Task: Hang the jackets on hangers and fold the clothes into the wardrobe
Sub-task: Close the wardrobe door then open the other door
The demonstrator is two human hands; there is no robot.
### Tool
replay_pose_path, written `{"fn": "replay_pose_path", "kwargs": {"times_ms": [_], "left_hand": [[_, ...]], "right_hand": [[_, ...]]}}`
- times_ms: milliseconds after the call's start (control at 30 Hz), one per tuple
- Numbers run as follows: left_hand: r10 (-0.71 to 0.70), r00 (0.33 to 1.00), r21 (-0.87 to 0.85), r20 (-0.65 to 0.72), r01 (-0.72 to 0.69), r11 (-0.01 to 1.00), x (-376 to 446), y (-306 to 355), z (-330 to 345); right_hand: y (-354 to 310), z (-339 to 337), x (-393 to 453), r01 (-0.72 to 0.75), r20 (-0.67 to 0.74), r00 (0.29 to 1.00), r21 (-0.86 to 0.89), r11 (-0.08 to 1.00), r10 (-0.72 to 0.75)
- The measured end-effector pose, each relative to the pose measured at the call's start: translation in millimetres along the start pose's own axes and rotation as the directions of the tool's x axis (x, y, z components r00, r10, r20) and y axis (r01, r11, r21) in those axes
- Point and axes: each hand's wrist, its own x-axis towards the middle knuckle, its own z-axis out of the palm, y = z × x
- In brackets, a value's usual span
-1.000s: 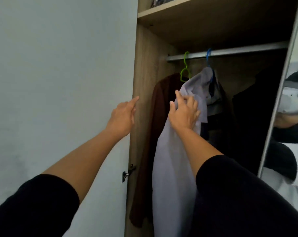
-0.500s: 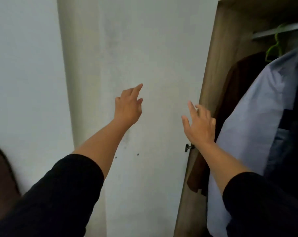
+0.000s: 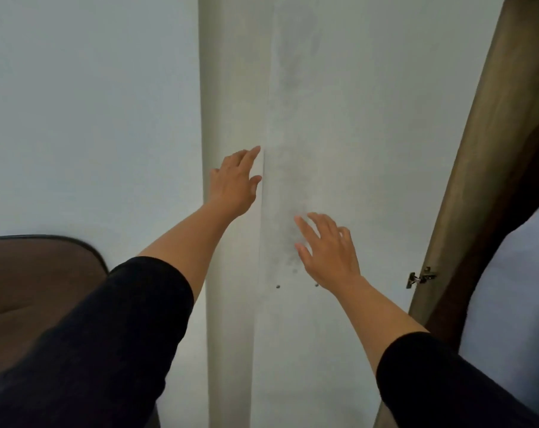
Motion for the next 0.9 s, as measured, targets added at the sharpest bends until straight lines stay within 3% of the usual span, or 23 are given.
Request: {"fn": "replay_pose_path", "kwargs": {"times_ms": [133,233,300,433,900], "left_hand": [[0.029,0.992,-0.019,0.126,-0.027,0.999,27,-19,15],[0.119,0.977,-0.126,0.175,-0.098,0.987,44,-25,29],[0.171,0.974,-0.258,0.151,-0.128,0.958,49,-25,36],[0.117,0.988,-0.409,0.103,-0.065,0.91,44,-24,40],[0.238,0.97,-0.461,0.048,-0.19,0.867,-40,36,-27]], "right_hand": [[-29,32,14,0.071,0.004,0.997,-0.039,0.997,-0.071],[-44,58,20,0.15,0.001,0.989,-0.076,0.986,-0.15],[-50,71,19,0.187,-0.012,0.982,-0.155,0.97,-0.191],[-56,83,12,0.213,0.035,0.977,-0.299,0.93,-0.212],[-44,12,-90,0.227,-0.069,0.955,-0.448,0.865,-0.287]]}}
